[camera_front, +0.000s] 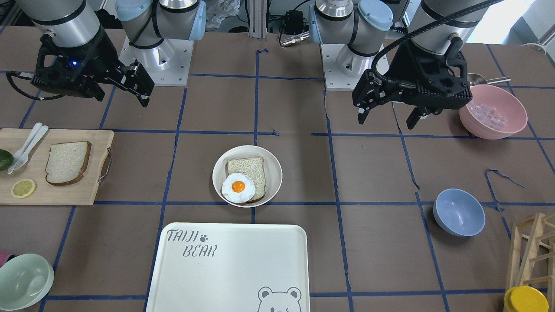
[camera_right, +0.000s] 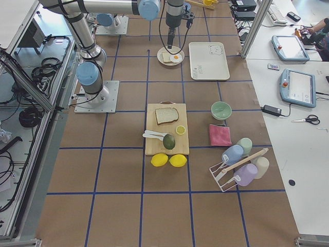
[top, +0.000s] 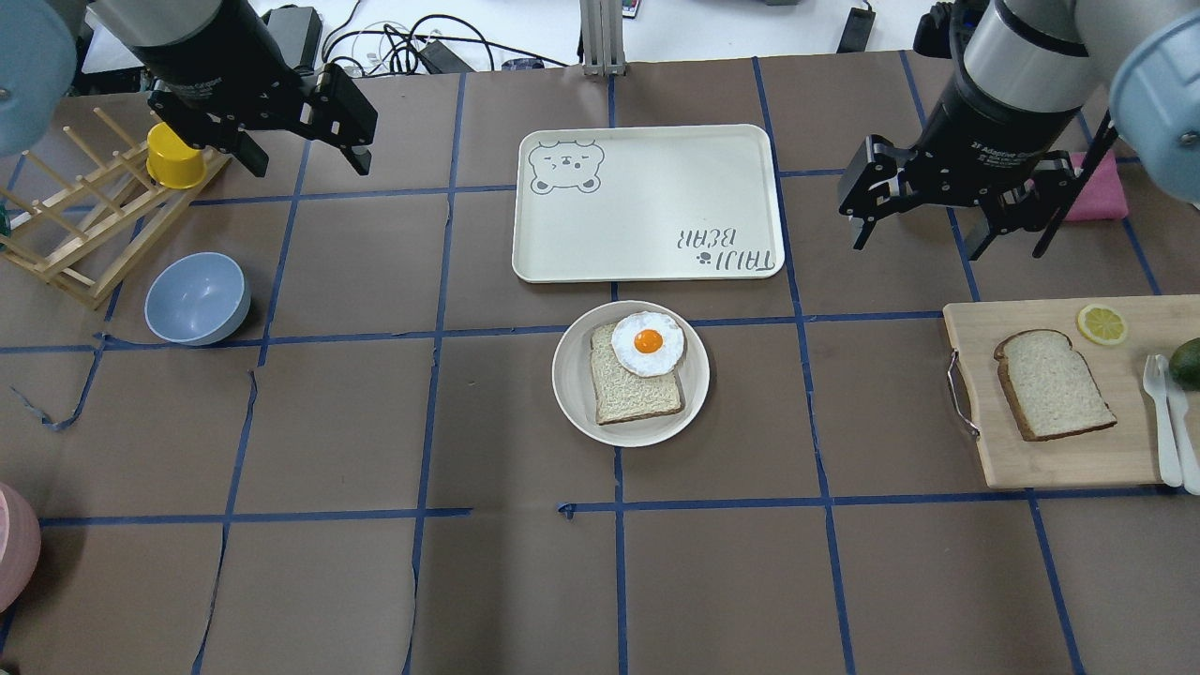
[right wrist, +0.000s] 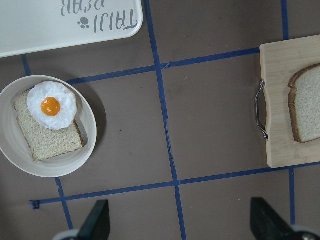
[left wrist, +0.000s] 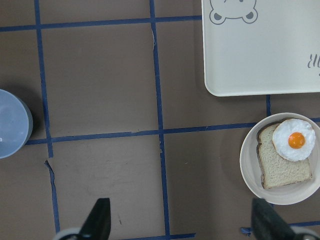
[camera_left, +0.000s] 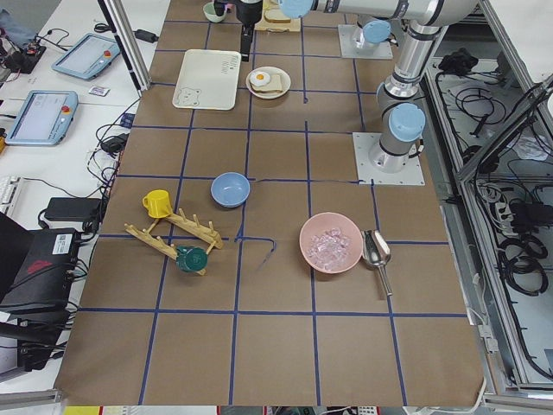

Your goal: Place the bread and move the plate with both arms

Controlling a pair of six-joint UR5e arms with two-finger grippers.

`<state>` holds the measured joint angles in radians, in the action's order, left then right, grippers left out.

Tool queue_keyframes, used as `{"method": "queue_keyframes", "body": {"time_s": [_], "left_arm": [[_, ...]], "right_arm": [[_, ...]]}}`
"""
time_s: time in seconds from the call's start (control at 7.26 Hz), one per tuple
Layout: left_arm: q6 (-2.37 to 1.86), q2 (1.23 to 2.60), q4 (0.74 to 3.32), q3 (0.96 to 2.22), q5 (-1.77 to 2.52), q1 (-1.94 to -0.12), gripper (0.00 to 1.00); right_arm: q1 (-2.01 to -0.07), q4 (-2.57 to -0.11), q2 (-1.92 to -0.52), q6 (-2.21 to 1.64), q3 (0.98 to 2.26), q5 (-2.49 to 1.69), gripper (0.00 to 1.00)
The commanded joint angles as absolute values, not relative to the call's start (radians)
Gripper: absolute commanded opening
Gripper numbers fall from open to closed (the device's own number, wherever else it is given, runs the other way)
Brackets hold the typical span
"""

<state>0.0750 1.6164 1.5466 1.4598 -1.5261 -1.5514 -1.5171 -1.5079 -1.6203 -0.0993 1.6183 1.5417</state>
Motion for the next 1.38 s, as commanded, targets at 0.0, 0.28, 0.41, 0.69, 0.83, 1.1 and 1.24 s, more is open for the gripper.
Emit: {"method": "queue_keyframes", "body": {"time_s": [0.0,0.28,0.41,0.69,0.83,1.1,1.24], "left_arm": [[0.075,1.615,1.546,1.462,-1.525,-1.551,1.00],[0.075,1.612,1.546,1.462,-1.525,-1.551,1.00],[0.075,1.612,1.546,1.462,-1.525,-1.552,1.00],[0.075,1.612,1.546,1.463,-1.525,-1.551,1.00],[0.075,1.612,1.546,1.463,-1.523,-1.552,1.00],[0.075,1.612,1.546,1.463,-1.525,-1.551,1.00],[0.075,1.612,1.546,1.463,-1.525,-1.552,1.00]], "right_arm": [[-1.517,-1.505,-1.618,-0.100,1.620,1.542,1.00],[-1.514,-1.500,-1.608,-0.103,1.620,1.565,1.00],[-1.514,-1.505,-1.608,-0.103,1.620,1.565,1.00],[-1.505,-1.514,-1.603,-0.104,1.620,1.565,1.00],[-1.488,-1.516,-1.582,-0.103,1.621,1.566,1.00],[-1.403,-1.503,-1.562,-0.086,1.624,1.601,1.00],[-1.361,-1.505,-1.559,-0.043,1.629,1.632,1.00]]}}
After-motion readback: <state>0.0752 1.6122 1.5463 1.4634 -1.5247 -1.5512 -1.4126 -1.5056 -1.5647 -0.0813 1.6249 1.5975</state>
